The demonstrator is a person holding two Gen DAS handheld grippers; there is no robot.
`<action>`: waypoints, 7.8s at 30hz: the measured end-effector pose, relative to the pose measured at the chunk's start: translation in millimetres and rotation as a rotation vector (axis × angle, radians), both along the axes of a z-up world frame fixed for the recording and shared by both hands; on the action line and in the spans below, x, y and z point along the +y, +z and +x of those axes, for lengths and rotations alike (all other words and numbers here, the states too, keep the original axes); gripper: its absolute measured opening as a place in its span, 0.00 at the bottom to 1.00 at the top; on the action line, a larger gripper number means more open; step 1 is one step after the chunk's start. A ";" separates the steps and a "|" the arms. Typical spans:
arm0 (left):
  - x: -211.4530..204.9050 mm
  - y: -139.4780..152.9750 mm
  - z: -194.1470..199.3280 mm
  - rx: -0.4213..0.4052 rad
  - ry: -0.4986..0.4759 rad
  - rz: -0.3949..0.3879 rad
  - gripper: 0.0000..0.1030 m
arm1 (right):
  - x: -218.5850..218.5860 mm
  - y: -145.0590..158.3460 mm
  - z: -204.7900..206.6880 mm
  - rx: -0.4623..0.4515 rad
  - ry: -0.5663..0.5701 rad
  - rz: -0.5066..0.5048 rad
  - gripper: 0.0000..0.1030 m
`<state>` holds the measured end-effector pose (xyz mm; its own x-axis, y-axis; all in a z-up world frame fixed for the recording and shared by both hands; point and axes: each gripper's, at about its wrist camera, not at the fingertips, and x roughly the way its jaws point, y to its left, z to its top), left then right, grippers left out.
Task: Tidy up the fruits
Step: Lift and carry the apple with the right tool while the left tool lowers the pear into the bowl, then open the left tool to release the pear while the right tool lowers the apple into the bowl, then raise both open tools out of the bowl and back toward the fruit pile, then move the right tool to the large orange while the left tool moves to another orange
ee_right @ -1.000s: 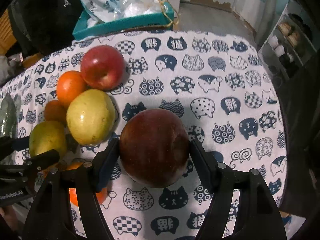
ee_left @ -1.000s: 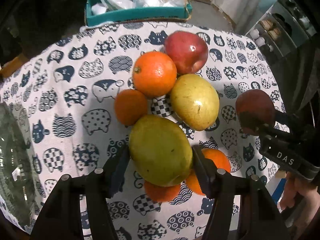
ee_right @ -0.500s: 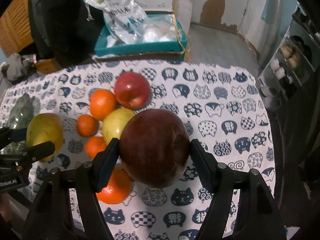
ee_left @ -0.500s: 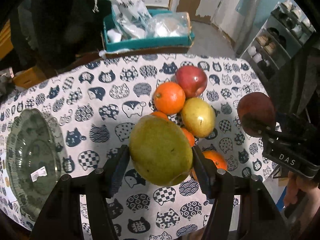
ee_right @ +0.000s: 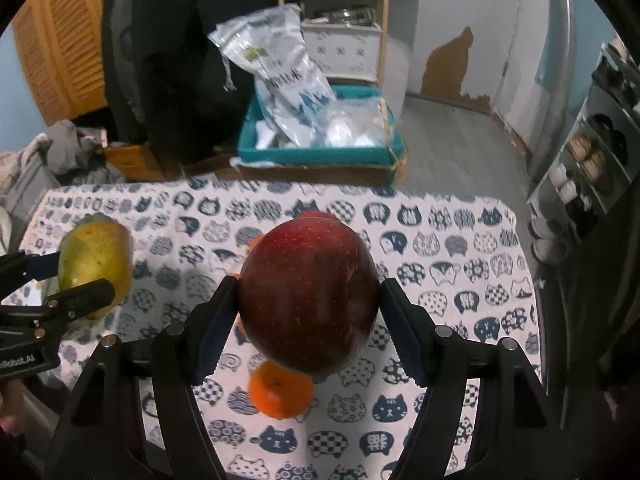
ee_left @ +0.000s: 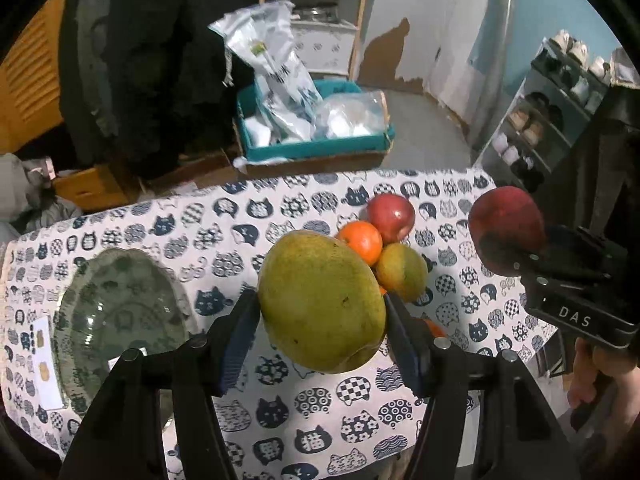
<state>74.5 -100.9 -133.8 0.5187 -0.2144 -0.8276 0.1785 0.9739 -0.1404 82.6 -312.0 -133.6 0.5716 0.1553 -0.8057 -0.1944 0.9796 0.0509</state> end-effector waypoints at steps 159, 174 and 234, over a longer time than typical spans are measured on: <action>175.1 100.2 -96.1 -0.282 0.334 0.029 0.99 | 145.4 120.5 -70.2 -0.300 0.212 0.098 0.87; 113.3 101.4 -90.2 -0.287 0.200 0.055 0.99 | 66.0 105.0 -75.6 -0.272 0.069 0.098 0.87; 26.4 -101.8 8.8 0.154 0.086 0.138 0.99 | 13.7 -159.4 -19.1 0.405 -0.035 0.012 0.80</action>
<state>83.2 -74.5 -235.6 0.3951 -0.0536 -0.9171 0.0805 0.9965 -0.0236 63.5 -298.3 -293.0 0.2139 0.1517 -0.9650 -0.1225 0.9842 0.1276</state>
